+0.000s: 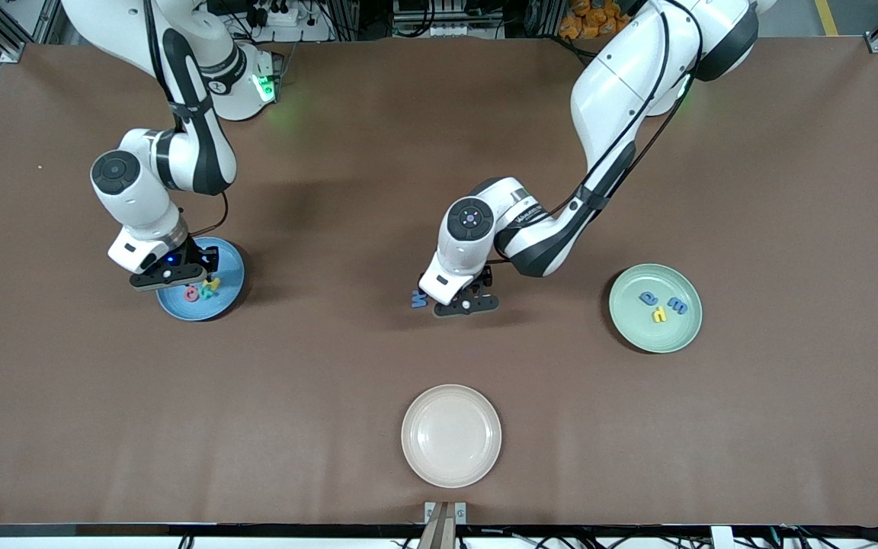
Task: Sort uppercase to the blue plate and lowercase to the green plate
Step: 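Release the cyan letter on the blue plate while the left gripper grasps pink m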
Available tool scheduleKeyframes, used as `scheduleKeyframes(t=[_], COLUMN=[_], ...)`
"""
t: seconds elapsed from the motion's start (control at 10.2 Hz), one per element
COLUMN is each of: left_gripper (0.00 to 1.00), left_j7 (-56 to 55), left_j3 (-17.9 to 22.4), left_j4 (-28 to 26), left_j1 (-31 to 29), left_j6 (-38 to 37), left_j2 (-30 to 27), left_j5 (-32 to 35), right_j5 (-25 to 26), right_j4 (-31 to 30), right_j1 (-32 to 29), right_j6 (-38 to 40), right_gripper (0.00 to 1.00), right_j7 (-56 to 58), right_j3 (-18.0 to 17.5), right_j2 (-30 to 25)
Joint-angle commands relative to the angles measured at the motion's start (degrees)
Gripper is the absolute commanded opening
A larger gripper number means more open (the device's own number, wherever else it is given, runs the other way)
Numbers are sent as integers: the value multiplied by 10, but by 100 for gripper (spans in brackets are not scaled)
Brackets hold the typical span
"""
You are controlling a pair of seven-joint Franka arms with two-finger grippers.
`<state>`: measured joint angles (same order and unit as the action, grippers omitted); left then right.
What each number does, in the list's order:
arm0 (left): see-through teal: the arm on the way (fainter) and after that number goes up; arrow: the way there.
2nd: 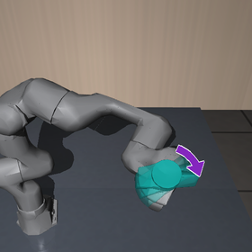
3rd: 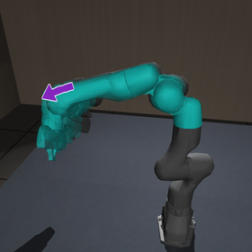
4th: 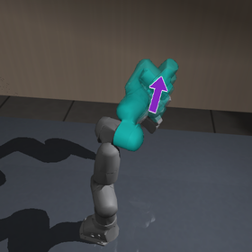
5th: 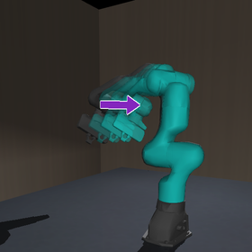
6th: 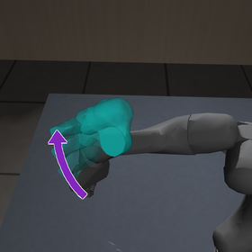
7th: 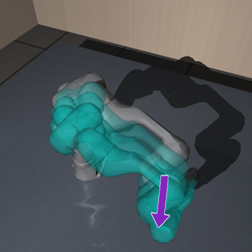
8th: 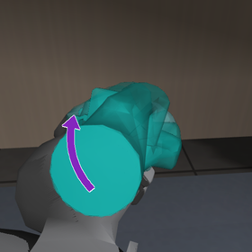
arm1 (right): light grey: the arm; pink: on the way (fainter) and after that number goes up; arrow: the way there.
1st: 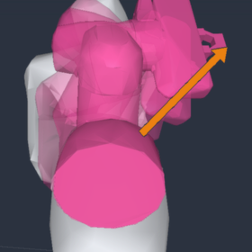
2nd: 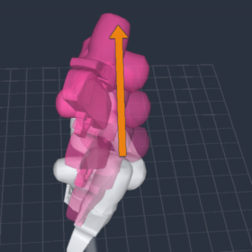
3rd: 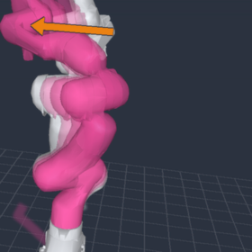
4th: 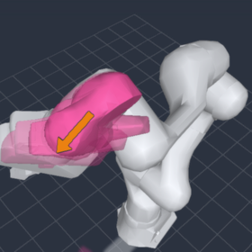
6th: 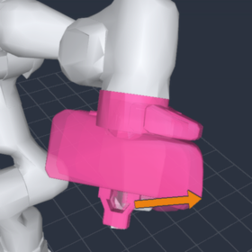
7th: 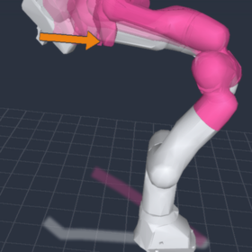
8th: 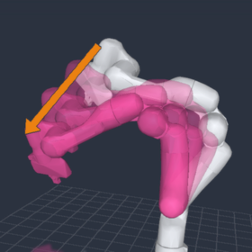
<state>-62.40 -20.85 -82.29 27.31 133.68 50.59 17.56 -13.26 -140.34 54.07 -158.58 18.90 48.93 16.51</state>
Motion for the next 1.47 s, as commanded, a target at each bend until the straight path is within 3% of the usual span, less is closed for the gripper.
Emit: scheduleKeyframes(t=[0.0, 0.29, 0.49, 0.98, 1.37], left_gripper=[100, 100, 100, 100, 100], left_j7=[-25, -27, -20, 41, 43], left_j3=[11, 17, 42, 56, 56], left_j4=[15, 11, 6, 6, 6], left_j1=[8, 19, 41, 40, 40], left_j6=[0, -1, -1, -1, -1], left_j2=[7, 8, 8, 9, 14], left_j5=[-10, -3, -2, -2, -2], right_j5=[3, 3, 3, 10, 10], right_j4=[-18, 20, 54, 207, 238], right_j1=[-3, 3, 10, 14, 52], right_j6=[10, 99, 161, 366, 361], right_gripper=[54, 54, 54, 55, 55], right_j7=[8, -24, -58, -125, -271], right_j3=[1, 0, -5, -7, -36], right_j2=[-40, -68, -78, -81, -75])
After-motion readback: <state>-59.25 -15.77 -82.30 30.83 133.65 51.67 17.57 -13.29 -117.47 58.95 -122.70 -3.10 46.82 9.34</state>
